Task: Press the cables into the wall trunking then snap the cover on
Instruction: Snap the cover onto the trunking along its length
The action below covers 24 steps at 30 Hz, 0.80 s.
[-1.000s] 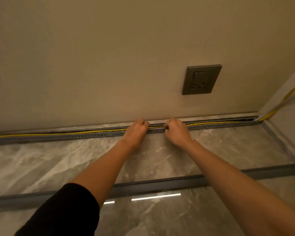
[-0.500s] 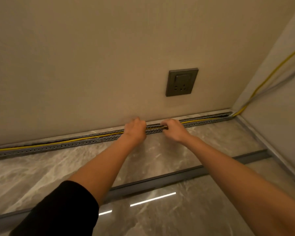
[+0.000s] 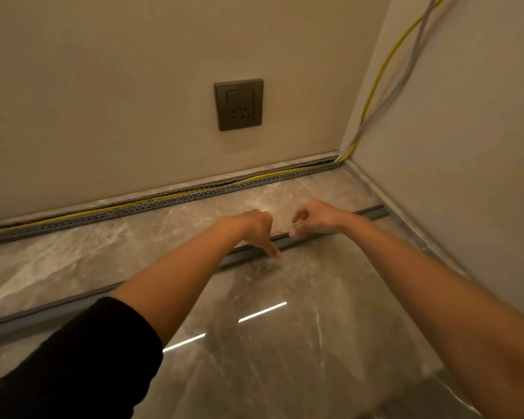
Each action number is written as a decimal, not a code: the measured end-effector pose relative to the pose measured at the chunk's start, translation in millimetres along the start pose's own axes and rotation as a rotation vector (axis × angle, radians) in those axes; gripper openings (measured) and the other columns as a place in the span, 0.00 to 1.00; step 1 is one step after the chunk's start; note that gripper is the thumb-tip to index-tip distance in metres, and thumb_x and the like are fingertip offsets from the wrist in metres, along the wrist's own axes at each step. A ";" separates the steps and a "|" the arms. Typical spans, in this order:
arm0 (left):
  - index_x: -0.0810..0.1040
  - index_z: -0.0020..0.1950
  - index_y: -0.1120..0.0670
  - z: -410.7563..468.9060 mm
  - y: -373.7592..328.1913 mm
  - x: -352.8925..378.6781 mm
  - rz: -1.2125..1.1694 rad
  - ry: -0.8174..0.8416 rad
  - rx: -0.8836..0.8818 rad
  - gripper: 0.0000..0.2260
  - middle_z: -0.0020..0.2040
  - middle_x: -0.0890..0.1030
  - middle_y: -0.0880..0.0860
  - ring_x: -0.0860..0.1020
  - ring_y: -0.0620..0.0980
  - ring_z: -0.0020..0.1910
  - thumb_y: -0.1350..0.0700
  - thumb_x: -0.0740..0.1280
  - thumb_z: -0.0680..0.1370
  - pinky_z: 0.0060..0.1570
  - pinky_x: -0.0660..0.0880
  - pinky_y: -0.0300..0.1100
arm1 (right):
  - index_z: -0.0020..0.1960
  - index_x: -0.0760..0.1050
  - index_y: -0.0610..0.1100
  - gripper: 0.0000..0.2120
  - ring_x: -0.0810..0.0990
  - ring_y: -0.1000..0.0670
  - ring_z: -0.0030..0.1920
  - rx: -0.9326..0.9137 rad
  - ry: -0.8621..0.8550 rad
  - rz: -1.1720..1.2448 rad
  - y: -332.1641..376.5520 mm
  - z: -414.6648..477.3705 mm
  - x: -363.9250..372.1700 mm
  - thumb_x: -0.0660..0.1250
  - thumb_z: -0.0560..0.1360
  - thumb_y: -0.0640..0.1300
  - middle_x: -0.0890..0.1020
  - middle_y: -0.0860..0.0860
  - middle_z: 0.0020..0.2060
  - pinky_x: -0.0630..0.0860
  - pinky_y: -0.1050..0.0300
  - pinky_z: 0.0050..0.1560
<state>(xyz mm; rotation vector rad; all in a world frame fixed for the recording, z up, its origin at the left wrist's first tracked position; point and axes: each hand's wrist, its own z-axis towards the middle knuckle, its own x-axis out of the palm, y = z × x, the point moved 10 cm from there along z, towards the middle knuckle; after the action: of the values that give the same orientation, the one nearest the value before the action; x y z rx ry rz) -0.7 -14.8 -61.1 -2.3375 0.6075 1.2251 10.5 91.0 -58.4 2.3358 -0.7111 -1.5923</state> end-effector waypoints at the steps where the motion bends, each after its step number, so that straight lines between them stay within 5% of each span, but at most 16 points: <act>1: 0.72 0.63 0.59 -1.0 -2.3 5.6 0.005 -0.001 -0.006 0.29 0.63 0.75 0.58 0.74 0.57 0.61 0.43 0.73 0.69 0.57 0.73 0.47 | 0.59 0.77 0.38 0.21 0.78 0.47 0.55 -0.011 0.033 -0.021 -2.9 -3.6 5.8 0.75 0.69 0.44 0.80 0.45 0.54 0.72 0.58 0.54; 5: 0.72 0.62 0.61 -2.8 -7.3 10.8 0.014 -0.090 -0.020 0.21 0.62 0.75 0.62 0.75 0.60 0.60 0.54 0.71 0.73 0.54 0.73 0.48 | 0.62 0.75 0.41 0.22 0.73 0.42 0.64 -0.029 -0.021 -0.238 -14.6 -8.5 9.0 0.73 0.69 0.39 0.73 0.41 0.63 0.71 0.54 0.62; 14: 0.64 0.64 0.61 -14.6 -4.1 -22.3 -0.035 -0.324 -0.091 0.16 0.60 0.74 0.62 0.75 0.61 0.58 0.61 0.61 0.78 0.52 0.73 0.51 | 0.52 0.67 0.45 0.05 0.72 0.41 0.61 -0.122 -0.257 -0.479 -17.6 -8.9 -33.8 0.59 0.77 0.38 0.77 0.43 0.58 0.64 0.47 0.63; 18: 0.64 0.65 0.61 -11.9 2.6 -44.8 -0.018 -0.392 -0.078 0.16 0.60 0.75 0.63 0.75 0.63 0.58 0.55 0.60 0.80 0.52 0.72 0.52 | 0.64 0.67 0.42 0.13 0.67 0.41 0.66 -0.106 -0.296 -0.515 -15.8 8.6 -55.0 0.54 0.81 0.44 0.71 0.42 0.63 0.57 0.46 0.69; 24: 0.72 0.59 0.60 1.7 31.4 -74.4 0.053 -0.404 -0.107 0.20 0.57 0.78 0.62 0.76 0.61 0.57 0.45 0.64 0.77 0.52 0.72 0.50 | 0.64 0.65 0.40 0.14 0.66 0.40 0.66 -0.125 -0.275 -0.429 -10.1 34.0 -76.4 0.57 0.80 0.40 0.70 0.40 0.62 0.56 0.45 0.71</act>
<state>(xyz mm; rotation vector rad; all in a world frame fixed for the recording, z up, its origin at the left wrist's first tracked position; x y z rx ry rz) -57.6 -26.0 -4.8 -2.0745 0.4754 1.7307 -40.6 141.3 -14.2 2.3082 -0.1466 -2.0955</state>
